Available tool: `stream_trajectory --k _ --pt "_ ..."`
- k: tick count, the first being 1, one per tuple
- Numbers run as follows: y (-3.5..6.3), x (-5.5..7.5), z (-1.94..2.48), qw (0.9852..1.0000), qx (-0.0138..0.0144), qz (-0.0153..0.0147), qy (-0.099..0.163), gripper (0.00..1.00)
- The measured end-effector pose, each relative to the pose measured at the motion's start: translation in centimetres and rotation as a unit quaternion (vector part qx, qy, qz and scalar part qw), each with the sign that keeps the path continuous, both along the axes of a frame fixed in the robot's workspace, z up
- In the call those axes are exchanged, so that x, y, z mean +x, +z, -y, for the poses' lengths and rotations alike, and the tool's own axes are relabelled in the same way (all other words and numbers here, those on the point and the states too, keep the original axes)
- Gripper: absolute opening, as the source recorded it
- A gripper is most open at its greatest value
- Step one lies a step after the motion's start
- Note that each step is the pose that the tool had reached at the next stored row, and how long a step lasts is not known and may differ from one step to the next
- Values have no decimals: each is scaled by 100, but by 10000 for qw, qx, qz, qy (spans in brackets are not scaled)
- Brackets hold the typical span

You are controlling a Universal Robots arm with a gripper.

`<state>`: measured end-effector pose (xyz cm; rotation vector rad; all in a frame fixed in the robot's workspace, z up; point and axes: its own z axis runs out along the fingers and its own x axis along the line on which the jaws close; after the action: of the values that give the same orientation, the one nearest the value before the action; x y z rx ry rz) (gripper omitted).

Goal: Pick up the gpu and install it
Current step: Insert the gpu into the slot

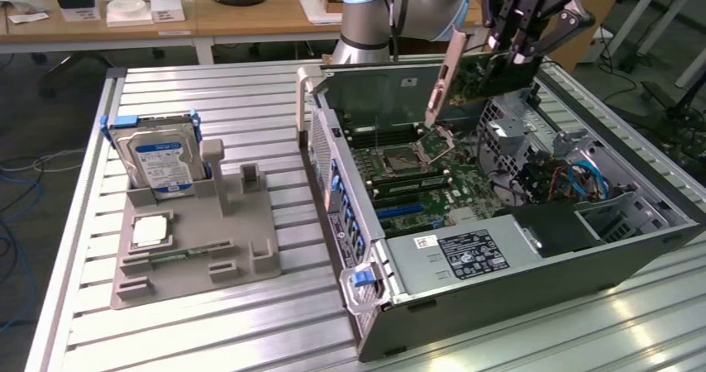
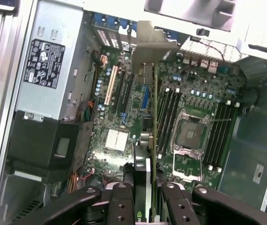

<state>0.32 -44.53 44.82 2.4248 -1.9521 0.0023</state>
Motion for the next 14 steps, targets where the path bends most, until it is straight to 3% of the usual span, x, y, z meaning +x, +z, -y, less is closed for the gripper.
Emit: stream_trajectory --k 5,8,14 --pt "-52 0 0 9991 1 1 -417 27" --pt "-83 0 -4 9986 -2 25 -529 27" --pt "-123 -18 -12 9981 5 171 -592 27"
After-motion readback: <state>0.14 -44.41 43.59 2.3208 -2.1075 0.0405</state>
